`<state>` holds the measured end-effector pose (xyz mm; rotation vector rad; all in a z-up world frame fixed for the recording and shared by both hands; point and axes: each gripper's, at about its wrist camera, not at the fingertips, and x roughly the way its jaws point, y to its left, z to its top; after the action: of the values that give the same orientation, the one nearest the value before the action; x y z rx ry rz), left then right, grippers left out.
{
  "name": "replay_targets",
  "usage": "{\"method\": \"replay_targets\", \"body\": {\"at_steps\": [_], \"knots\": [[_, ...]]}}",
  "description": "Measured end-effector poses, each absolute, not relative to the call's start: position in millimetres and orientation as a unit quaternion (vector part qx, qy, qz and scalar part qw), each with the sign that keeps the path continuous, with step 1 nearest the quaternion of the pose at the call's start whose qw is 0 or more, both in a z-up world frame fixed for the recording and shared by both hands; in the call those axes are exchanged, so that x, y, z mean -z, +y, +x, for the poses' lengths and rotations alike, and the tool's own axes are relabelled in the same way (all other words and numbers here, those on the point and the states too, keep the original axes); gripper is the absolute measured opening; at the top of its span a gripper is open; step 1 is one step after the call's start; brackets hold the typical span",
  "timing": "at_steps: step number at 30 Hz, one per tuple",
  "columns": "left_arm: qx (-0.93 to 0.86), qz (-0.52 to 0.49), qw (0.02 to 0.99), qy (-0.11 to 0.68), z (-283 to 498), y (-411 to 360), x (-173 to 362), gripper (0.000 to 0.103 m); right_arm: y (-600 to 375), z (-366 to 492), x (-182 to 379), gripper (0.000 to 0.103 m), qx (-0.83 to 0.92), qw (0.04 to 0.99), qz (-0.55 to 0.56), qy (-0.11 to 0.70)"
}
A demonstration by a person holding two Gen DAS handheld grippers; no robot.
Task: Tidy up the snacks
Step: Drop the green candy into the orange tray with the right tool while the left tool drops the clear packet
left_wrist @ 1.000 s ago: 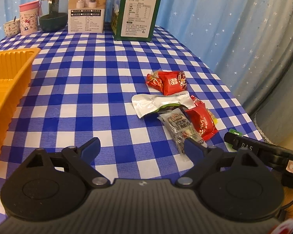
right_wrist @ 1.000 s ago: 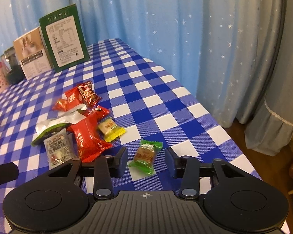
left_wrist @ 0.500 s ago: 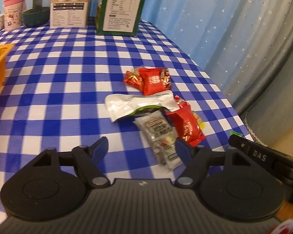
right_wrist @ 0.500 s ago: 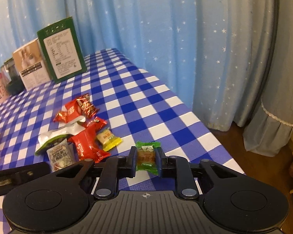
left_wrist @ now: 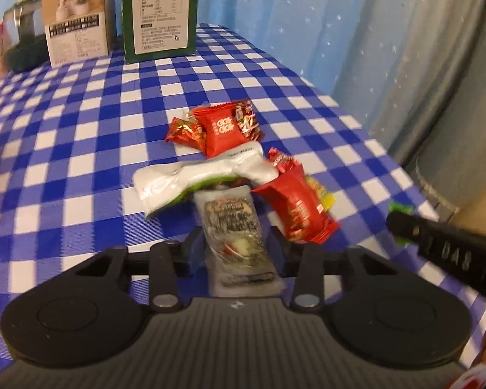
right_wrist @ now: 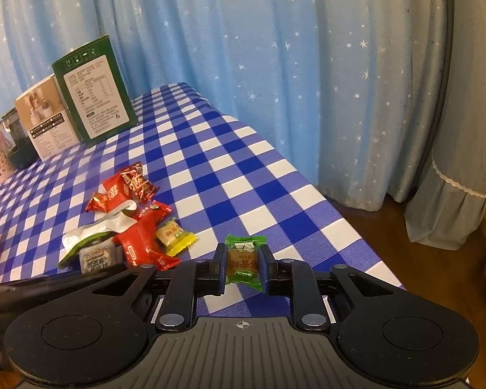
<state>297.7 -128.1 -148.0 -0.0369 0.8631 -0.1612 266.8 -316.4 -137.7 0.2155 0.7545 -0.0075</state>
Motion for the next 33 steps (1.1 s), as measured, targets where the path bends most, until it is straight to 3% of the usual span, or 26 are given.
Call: {"method": "replay_targets", "body": {"at_steps": [15,33], "knots": [[0.088,-0.007,0.906,0.415,273,-97,140,0.034,-294,259,126,0.020,-0.035,0.930,0.087,0.356],[0.019,-0.037,0.923,0.383,183,21,66,0.034,-190,203,73,0.020,-0.157,0.921,0.073,0.350]]}}
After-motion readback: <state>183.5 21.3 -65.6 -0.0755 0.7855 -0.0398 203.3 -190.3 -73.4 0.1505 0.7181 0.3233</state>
